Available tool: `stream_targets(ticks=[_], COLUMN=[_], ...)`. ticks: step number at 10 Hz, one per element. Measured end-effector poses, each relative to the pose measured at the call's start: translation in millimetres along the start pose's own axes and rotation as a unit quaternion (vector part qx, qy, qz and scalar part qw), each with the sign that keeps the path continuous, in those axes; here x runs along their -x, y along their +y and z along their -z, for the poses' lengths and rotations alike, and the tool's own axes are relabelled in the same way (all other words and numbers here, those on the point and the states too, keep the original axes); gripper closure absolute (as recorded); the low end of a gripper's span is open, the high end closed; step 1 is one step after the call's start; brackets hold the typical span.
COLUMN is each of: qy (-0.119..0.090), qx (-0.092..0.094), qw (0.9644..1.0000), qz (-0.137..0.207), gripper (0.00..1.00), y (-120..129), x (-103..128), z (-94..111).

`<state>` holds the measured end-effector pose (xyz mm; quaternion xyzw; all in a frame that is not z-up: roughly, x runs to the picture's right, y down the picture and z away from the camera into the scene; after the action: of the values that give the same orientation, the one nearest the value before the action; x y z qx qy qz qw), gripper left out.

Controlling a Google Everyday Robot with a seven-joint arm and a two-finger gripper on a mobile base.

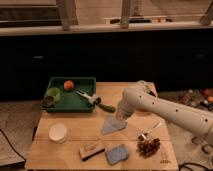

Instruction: Place towel in paper cup

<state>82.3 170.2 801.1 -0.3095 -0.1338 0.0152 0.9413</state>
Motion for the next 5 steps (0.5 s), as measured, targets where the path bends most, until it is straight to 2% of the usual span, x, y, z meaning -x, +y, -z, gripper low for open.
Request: stream_targets(ticks=[5], qy=[-0.015], qx=[0.007], qw=[0.9998], qz=[-0.008], gripper=[0.34], y=[-0.1], x=[-7.4], z=[-11.4])
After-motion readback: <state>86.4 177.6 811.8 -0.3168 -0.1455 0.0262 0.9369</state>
